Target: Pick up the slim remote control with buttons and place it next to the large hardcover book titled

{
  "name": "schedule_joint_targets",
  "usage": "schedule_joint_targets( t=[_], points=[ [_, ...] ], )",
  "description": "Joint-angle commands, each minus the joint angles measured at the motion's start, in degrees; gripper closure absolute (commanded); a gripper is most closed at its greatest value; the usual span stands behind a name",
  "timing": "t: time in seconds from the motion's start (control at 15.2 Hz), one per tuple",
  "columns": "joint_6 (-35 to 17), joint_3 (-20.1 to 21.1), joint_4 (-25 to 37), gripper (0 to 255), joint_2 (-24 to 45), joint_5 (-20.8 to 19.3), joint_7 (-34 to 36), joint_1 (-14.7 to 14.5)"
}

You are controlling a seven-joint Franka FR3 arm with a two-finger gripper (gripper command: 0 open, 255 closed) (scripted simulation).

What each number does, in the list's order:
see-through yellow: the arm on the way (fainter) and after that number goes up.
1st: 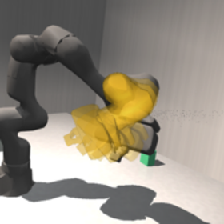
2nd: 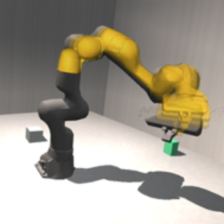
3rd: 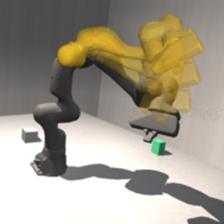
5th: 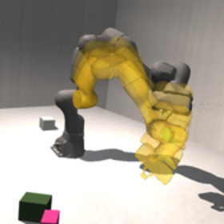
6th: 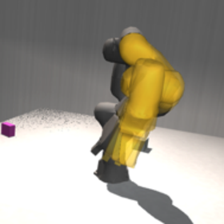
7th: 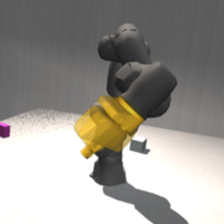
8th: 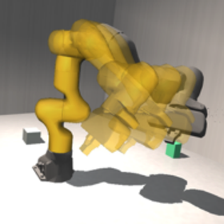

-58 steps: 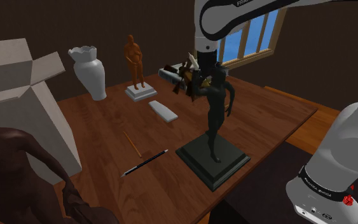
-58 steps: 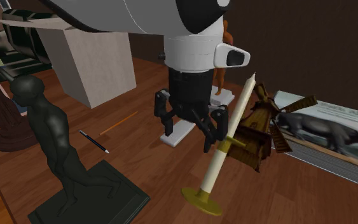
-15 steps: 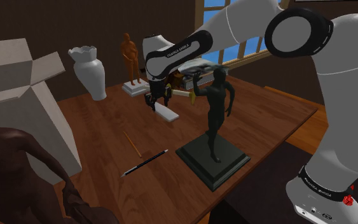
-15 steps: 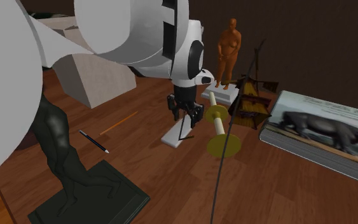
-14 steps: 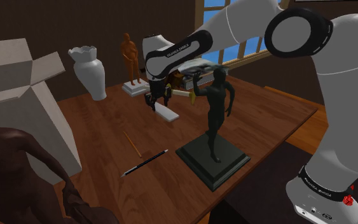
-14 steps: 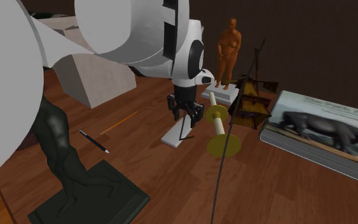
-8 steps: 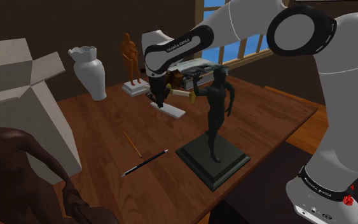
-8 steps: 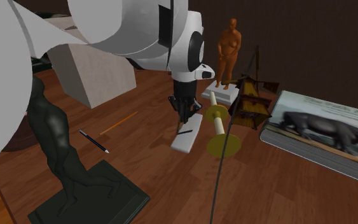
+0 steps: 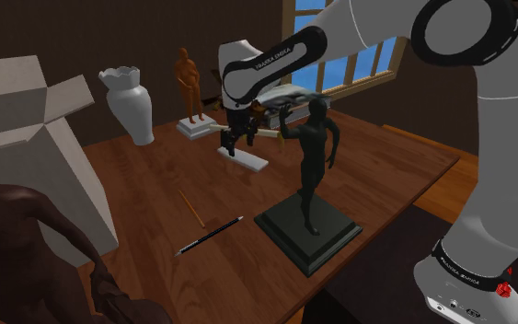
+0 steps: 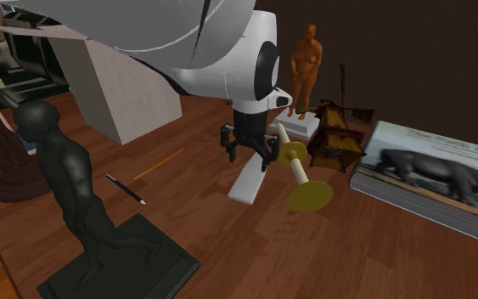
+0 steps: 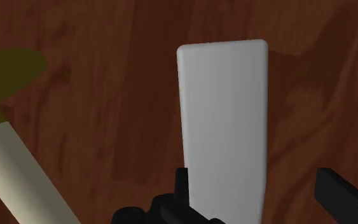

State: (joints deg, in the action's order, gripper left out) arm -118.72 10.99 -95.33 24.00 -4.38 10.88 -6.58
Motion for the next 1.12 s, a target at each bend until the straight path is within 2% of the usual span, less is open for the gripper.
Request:
schedule_joint_targets(
  t=[0.0, 0.46, 0.92, 0.99, 1.06],
  points=[
    [-1.7, 0.3, -3.3, 0, -1.7, 0.2, -4.4, 1.4],
    [-5.9, 0.2, -5.3, 0, 0.5, -0.4, -4.0, 1.3],
    [-5.9, 0.3, -5.3, 0, 0.5, -0.5, -4.0, 1.4],
    [-5.9, 0.3, -5.0, 255, 0.9, -0.6, -3.8, 1.2],
    [-6.2, 0.3, -5.1, 255, 0.9, -0.6, -3.9, 1.3]
  ],
)
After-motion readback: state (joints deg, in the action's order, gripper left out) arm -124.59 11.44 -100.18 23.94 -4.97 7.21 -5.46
